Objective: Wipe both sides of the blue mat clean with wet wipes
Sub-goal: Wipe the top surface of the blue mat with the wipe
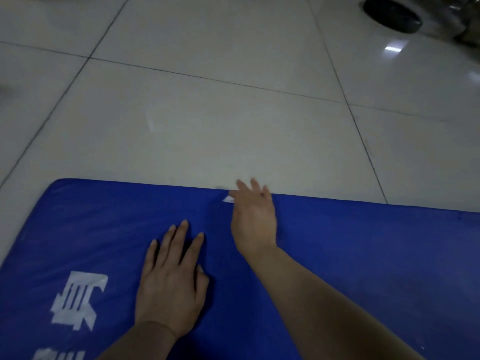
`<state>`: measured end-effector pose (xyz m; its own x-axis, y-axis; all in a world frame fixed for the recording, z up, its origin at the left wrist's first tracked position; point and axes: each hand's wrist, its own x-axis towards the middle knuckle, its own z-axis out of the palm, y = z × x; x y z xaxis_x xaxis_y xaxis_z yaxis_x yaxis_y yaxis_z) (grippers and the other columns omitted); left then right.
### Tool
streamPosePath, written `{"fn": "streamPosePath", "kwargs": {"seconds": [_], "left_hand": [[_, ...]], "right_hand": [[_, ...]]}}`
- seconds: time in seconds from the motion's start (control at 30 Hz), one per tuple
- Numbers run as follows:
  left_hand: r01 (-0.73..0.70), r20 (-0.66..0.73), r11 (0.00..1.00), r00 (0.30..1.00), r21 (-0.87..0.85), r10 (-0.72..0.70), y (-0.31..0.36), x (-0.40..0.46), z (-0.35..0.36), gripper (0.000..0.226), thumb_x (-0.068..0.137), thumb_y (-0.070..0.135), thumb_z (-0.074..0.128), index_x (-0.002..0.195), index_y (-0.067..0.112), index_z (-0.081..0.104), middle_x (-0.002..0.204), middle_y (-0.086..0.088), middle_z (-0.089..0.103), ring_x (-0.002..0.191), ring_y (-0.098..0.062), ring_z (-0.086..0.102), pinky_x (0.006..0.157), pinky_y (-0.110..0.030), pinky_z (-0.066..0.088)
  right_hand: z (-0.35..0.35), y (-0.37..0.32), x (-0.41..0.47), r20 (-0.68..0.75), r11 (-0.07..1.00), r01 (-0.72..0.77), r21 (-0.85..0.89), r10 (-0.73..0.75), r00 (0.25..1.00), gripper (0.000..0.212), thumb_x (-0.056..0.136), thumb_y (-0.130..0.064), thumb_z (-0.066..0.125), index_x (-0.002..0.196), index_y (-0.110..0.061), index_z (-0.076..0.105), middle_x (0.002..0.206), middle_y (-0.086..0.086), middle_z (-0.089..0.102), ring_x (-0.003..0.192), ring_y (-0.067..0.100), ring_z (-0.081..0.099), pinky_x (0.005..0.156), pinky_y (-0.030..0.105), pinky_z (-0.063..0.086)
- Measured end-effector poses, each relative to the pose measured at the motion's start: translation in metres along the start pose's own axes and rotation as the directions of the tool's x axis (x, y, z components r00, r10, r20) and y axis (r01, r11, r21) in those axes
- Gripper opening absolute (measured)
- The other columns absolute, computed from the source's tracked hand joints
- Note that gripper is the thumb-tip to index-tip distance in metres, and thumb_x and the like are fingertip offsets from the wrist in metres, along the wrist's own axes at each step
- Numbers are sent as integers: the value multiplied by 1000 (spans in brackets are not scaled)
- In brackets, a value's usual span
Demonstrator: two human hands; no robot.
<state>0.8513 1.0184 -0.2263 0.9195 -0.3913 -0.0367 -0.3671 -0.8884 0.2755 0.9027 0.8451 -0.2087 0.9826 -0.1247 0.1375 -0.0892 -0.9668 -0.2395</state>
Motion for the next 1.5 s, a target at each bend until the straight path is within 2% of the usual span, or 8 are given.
{"fn": "streamPosePath", "kwargs": {"seconds": [0.1,0.2,0.5,0.83,0.93,1.07,1.33,1.5], "left_hand": [[6,-10,1000,1000,4,-6,1,0,1,58,85,35,32,134,15,56,150,-11,39,139,-26,31,113,-45,16],[3,-32,1000,999,10,-3,2,0,0,57,85,34,32,133,16,57,149,-11,40,138,-26,32,112,-45,18],[3,-22,1000,1000,28,-2,0,1,2,57,86,35,31,134,16,56,149,-11,41,138,-26,31,111,-46,19],[-2,-26,999,1000,34,3,1,1,0,57,87,35,31,134,16,56,149,-11,41,138,-27,34,112,-45,18],[0,-36,1000,999,24,1,2,1,0,57,86,35,31,133,15,57,148,-12,42,137,-27,34,112,-46,18],[1,-32,999,999,32,0,1,1,1,57,87,35,31,134,15,56,149,-12,41,138,-27,33,112,-46,18],[-2,-25,998,1000,56,3,1,1,0,59,86,35,29,136,14,54,150,-13,39,138,-29,33,113,-44,14],[4,-30,998,1000,66,-2,3,1,0,60,86,34,29,137,14,52,150,-13,38,138,-29,33,114,-43,12]], "right_hand": [[1,-3,-3,198,992,121,21,-123,972,59,100,-9,33,153,-14,7,161,-1,4,147,17,-2,115,28,-10],[-6,15,-4,280,988,152,-20,-140,950,69,94,2,32,152,-15,-2,160,-3,-6,147,14,-8,115,24,-12],[-22,65,-15,133,940,-312,-137,330,934,69,89,8,37,151,-15,15,158,0,16,146,18,9,119,29,7],[-19,65,-26,218,999,28,-23,-22,976,78,84,17,40,151,-16,18,159,-4,10,147,14,2,118,24,-1],[-41,109,-45,117,984,-176,31,171,978,72,80,24,42,143,-10,39,154,1,28,144,17,18,118,32,18],[-42,114,-46,50,871,-491,-34,492,869,68,85,15,40,147,-8,27,157,5,21,145,22,15,118,34,17],[-16,44,-39,201,978,-183,-99,200,959,76,89,8,36,153,-15,0,160,0,-8,147,17,-10,118,29,-7],[-40,115,-71,4,808,-584,-70,586,810,71,85,14,39,150,-10,20,160,3,8,147,23,2,120,34,5]]}}
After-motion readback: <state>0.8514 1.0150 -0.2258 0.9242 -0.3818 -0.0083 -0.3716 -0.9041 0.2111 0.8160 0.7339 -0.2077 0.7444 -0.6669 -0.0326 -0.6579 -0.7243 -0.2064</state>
